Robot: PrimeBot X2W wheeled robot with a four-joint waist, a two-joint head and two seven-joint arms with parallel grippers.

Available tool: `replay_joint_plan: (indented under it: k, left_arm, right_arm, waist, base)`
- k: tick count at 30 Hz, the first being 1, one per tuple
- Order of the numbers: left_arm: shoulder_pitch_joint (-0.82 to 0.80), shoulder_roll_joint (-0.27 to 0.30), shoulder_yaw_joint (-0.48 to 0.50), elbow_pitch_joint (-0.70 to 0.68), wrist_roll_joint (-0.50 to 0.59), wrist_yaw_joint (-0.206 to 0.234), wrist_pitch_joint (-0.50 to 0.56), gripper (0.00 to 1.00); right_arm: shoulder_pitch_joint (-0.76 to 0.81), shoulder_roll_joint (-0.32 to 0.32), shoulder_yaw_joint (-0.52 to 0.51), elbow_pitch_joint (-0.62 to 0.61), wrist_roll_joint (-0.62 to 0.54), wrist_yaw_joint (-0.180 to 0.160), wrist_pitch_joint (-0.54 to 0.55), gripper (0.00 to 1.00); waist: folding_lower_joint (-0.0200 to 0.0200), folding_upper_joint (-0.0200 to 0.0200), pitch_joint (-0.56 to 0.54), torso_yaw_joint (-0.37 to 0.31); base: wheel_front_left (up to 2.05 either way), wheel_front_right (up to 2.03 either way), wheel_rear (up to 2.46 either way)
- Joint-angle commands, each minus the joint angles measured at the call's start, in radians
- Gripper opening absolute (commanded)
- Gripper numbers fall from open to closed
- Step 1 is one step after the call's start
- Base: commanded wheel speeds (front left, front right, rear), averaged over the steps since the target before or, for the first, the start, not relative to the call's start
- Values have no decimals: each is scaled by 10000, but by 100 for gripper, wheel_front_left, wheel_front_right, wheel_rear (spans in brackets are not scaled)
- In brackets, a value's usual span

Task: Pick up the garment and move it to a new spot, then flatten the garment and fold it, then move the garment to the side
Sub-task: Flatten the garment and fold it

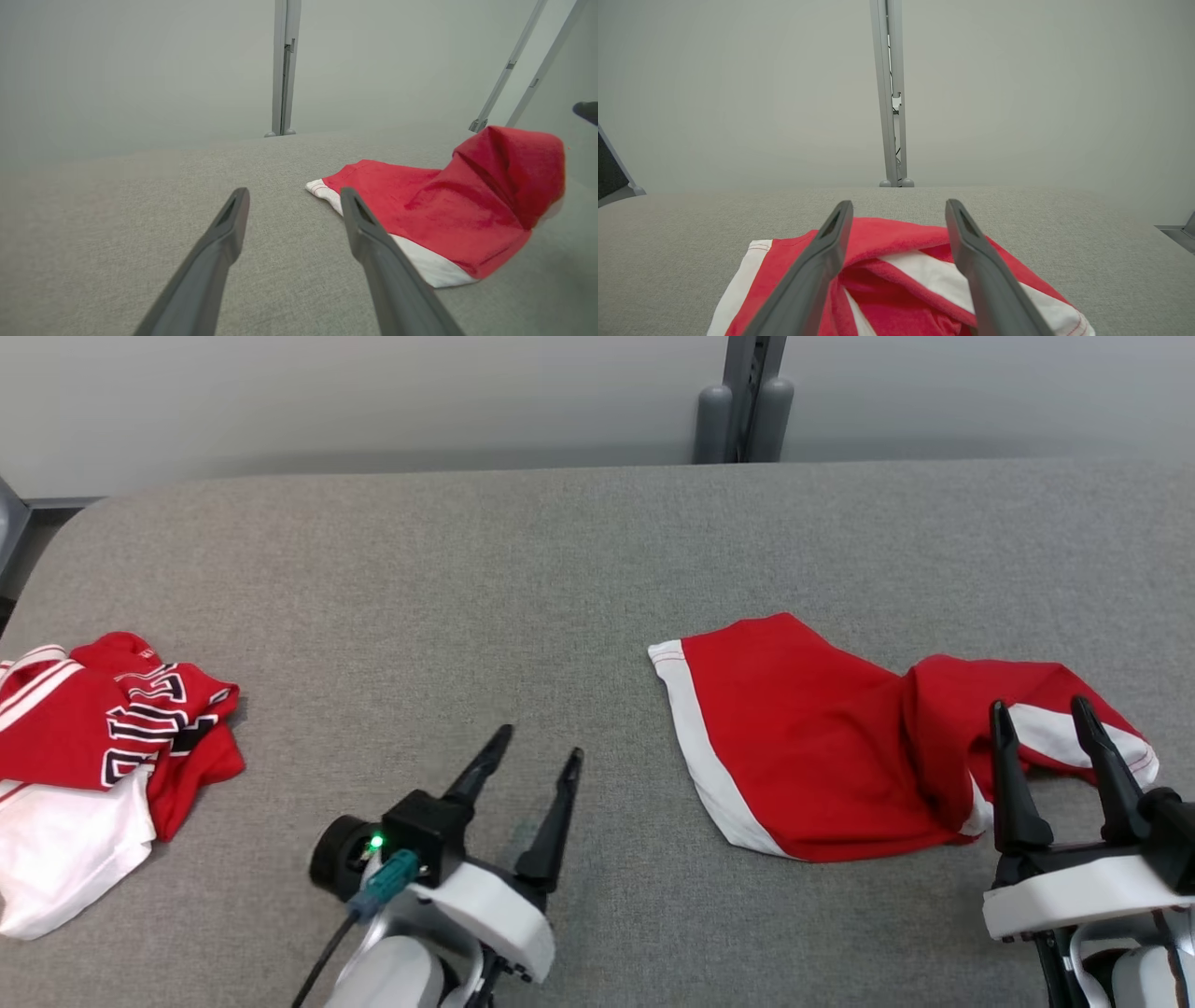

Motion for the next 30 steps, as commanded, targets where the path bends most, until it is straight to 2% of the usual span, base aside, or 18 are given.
replay_joint_plan:
  k: [1, 6, 14, 22, 23, 24, 30]
  left_arm:
    - [-363, -95, -229, 190, 114, -172, 117, 100]
    - [-1096, -484, -1102, 1182, -190, -679, 588, 100]
    - [-1881, -636, -2124, 2683, -1405, -1134, 1125, 100]
    - [-2700, -636, -3132, 3222, -2910, -965, 1008, 100]
    - [-2789, -641, -3235, 3328, -3007, -964, 961, 22]
    - [-2859, -641, -3333, 3449, -3071, -933, 949, 0]
    - [-3037, -451, -3232, 3533, -3154, -844, 372, 0]
  right_arm:
    - [-180, -60, 36, -69, -70, 1, 45, 100]
    - [-468, -73, 256, -168, -17, 1, -1, 100]
    - [-816, -21, 425, -233, 91, 1, -128, 100]
    - [-945, 23, 278, -278, 126, 1, -255, 100]
    - [-939, 25, 239, -266, 137, 1, -273, 100]
    - [-938, 32, 217, -259, 153, 1, -292, 100]
    - [-874, 46, -138, -158, 191, 1, -389, 100]
  waist:
    - [0, 0, 361, -160]
    - [0, 0, 967, -543]
    - [0, 0, 1606, -1364]
    - [0, 0, 1997, -1981]
    - [0, 0, 2021, -2005]
    - [0, 0, 2041, -2018]
    - [0, 0, 2031, -1764]
  base:
    - [0, 0, 0]
    - [0, 0, 0]
    - [0, 0, 0]
    - [0, 0, 0]
    - [0, 0, 0]
    - [0, 0, 0]
    - [0, 0, 0]
